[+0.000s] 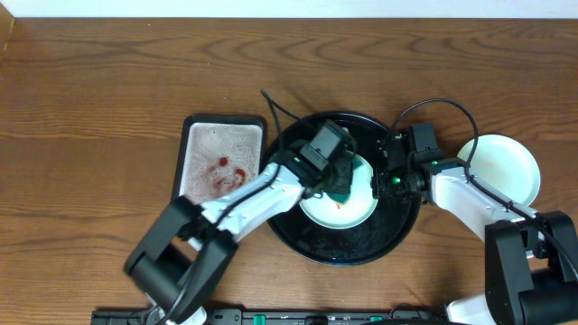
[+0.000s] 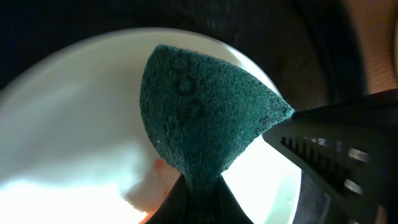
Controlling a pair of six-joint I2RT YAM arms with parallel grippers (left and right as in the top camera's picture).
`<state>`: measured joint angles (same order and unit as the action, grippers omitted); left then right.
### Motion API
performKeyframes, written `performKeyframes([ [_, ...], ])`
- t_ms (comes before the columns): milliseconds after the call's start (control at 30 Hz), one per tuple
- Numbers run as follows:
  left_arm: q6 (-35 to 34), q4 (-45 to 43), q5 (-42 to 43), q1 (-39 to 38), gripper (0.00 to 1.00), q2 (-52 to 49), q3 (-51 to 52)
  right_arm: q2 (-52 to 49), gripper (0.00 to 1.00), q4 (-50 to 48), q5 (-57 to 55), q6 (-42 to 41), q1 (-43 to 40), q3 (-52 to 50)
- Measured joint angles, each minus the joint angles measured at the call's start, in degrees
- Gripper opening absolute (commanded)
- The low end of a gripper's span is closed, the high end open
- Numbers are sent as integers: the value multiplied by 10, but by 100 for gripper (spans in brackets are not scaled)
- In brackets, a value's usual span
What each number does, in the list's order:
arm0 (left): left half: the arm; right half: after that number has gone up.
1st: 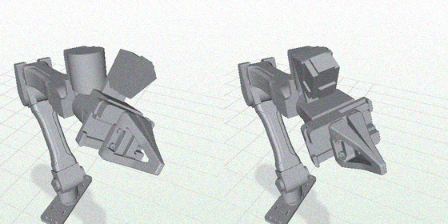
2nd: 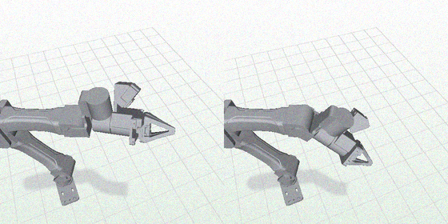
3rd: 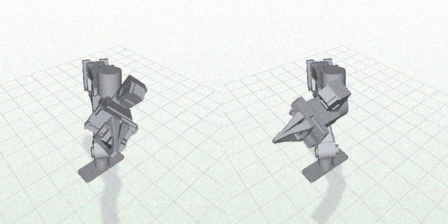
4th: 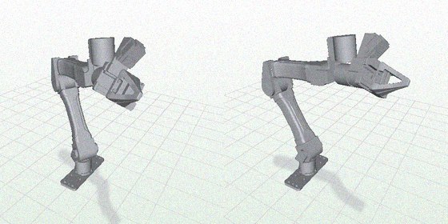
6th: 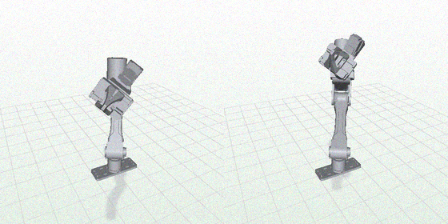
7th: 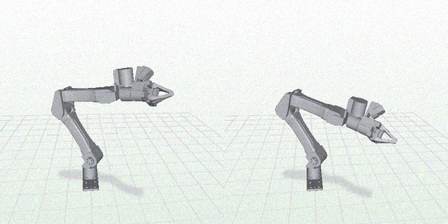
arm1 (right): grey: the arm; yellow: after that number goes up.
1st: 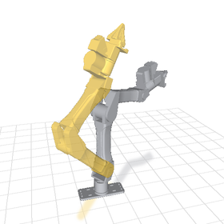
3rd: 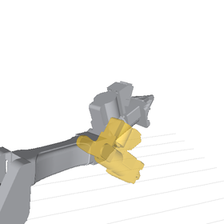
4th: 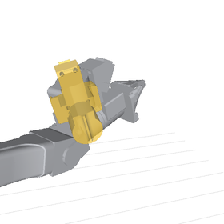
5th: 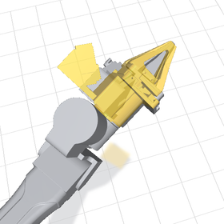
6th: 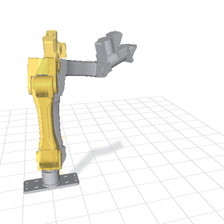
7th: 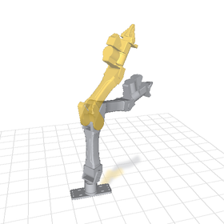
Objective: Clean dirty plates on tray and stack at the side
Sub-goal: 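Scrub the stained pale green plate with the sponge in the left gripper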
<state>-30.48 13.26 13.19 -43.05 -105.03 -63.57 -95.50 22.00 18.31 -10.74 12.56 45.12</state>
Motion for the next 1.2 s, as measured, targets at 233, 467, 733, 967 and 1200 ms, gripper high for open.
performKeyframes([
  [233,-19,-23,-23,-33,7,-34,-2,0,1,0,0,0,0,0],
  [467,-26,72,-100,-20,7,-29,-22,-1,1,0,12,0,1,-2],
  [733,-21,104,-139,2,7,8,-11,-1,1,0,16,0,0,-3],
  [967,-45,58,-118,-42,7,21,-10,-1,1,0,16,0,0,-3],
  [1200,-65,40,-110,-62,7,-26,-10,-1,1,0,16,0,0,-3],
])
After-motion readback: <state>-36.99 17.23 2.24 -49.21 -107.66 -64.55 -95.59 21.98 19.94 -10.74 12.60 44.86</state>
